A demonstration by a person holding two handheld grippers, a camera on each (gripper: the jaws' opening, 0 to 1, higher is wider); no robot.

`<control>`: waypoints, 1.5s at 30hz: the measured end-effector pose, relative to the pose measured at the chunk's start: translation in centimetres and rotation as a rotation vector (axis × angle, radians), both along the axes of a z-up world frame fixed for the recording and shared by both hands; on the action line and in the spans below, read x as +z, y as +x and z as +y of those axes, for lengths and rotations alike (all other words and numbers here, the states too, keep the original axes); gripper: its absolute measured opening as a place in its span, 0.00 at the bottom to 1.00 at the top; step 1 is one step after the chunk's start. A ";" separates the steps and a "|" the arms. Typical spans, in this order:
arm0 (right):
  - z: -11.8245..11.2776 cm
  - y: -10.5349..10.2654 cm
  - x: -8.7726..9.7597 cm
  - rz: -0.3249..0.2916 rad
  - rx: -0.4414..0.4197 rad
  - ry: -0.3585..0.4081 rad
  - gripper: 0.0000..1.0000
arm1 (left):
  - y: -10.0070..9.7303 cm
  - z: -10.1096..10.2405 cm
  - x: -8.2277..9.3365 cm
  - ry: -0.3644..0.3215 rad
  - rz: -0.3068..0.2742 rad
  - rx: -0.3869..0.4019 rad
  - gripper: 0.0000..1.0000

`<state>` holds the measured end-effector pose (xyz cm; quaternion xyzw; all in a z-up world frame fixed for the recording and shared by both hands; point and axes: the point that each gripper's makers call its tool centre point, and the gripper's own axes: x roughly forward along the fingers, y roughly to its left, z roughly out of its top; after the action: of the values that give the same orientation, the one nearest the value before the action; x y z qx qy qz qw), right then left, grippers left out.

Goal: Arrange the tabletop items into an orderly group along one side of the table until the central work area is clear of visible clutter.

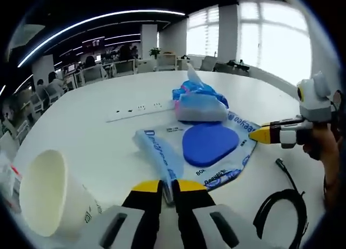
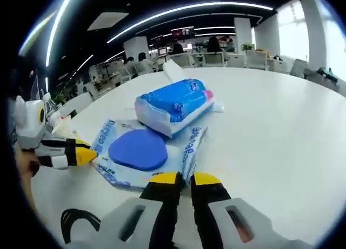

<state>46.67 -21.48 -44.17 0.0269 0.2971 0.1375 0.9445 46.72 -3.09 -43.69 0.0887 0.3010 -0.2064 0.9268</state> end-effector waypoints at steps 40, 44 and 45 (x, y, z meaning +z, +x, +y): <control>1.6 -2.3 3.5 -0.062 0.057 -0.089 0.00 | -1.0 0.7 3.8 0.043 -0.075 -0.041 0.00; 1.7 -2.5 3.8 -0.067 0.060 -0.089 0.00 | -1.2 0.8 4.0 0.041 -0.076 -0.043 0.00; 1.8 -2.5 3.8 -0.068 0.060 -0.088 0.00 | -1.2 0.8 4.1 0.041 -0.077 -0.043 0.00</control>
<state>44.14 -19.72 -40.32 -0.0284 0.2713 0.1536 0.9497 45.52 -2.28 -39.64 0.1220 0.2675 -0.2164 0.9310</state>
